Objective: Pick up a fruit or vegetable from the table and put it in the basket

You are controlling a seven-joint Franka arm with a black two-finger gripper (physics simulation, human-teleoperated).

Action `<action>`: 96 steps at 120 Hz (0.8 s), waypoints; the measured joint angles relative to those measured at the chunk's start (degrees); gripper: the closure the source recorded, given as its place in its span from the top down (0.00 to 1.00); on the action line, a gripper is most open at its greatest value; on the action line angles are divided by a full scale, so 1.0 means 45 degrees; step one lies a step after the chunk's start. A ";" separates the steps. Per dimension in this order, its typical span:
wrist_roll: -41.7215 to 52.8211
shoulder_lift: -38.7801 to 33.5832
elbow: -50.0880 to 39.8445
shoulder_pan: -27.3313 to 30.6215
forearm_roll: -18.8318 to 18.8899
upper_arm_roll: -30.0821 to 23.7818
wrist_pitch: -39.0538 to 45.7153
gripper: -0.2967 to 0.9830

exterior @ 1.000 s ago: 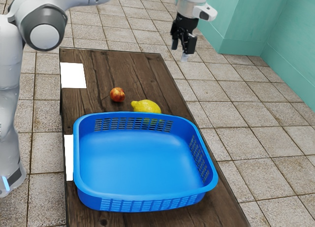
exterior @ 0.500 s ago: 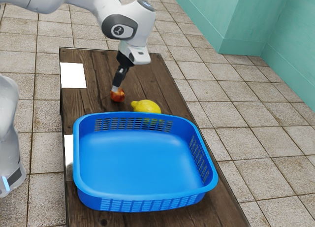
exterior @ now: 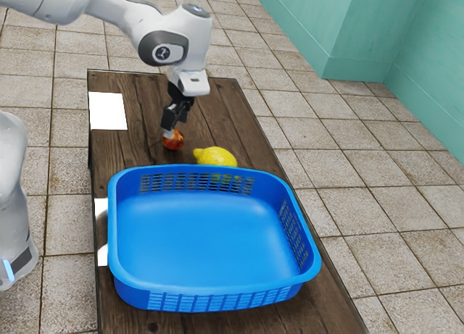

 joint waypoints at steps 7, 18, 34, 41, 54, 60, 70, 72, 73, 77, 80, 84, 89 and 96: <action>0.0226 0.0016 -0.0179 -0.0001 -0.0088 0.0000 0.0289 0.76; 0.0539 0.0065 -0.0494 0.0001 -0.0209 0.0019 0.0713 0.76; 0.0921 0.0238 -0.0800 0.0015 -0.0352 0.0214 0.1208 0.76; 0.1067 0.0285 -0.0888 0.0017 -0.0380 0.0507 0.1350 0.76; 0.1293 0.0516 -0.0934 -0.0027 -0.0405 0.0699 0.1541 0.71; 0.1380 0.0678 -0.0938 -0.0093 -0.0418 0.0684 0.1630 0.65; 0.1498 0.0779 -0.0941 -0.0131 -0.0429 0.0668 0.1759 0.55; 0.1514 0.0786 -0.0941 -0.0133 -0.0430 0.0666 0.1778 0.53; 0.1521 0.0788 -0.0941 -0.0133 -0.0435 0.0666 0.1786 0.53; 0.1547 0.0796 -0.0941 -0.0135 -0.0463 0.0664 0.1814 0.51; 0.1557 0.0787 -0.0931 -0.0135 -0.0481 0.0656 0.1816 0.51; 0.1556 0.0689 -0.0895 -0.0136 -0.0499 0.0645 0.1759 0.51; 0.1542 0.0432 -0.0721 -0.0133 -0.0515 0.0543 0.1612 0.50; 0.1478 0.0037 0.0078 -0.0129 -0.0524 -0.0165 0.1148 0.50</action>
